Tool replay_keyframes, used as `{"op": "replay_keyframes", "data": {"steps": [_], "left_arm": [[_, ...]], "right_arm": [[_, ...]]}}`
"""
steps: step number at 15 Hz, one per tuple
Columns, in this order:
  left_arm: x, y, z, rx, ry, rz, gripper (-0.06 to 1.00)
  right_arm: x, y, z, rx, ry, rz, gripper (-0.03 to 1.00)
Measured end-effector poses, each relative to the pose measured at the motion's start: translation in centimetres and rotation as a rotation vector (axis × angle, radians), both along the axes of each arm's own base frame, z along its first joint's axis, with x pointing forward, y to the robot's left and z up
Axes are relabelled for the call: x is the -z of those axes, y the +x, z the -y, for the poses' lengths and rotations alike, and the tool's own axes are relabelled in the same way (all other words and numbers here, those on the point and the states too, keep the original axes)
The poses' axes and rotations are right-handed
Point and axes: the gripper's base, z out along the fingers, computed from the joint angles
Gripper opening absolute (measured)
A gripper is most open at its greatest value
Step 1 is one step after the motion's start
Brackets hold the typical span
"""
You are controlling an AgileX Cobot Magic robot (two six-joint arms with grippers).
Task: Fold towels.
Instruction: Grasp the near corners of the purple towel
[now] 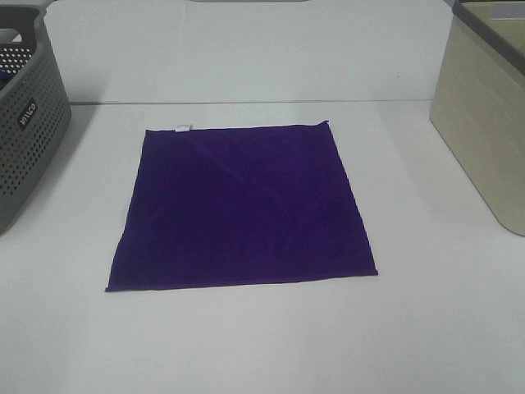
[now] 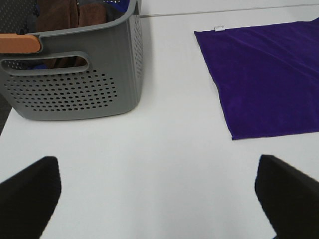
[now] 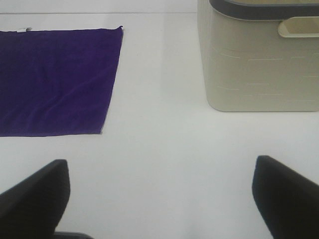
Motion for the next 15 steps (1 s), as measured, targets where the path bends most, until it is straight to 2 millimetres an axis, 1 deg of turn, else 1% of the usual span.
{"op": "replay_keyframes", "data": {"steps": [15], "left_arm": [[0.00, 0.00, 0.00, -0.004, -0.008, 0.000, 0.99]], "right_arm": [[0.00, 0.00, 0.00, 0.001, 0.002, 0.000, 0.96]]}}
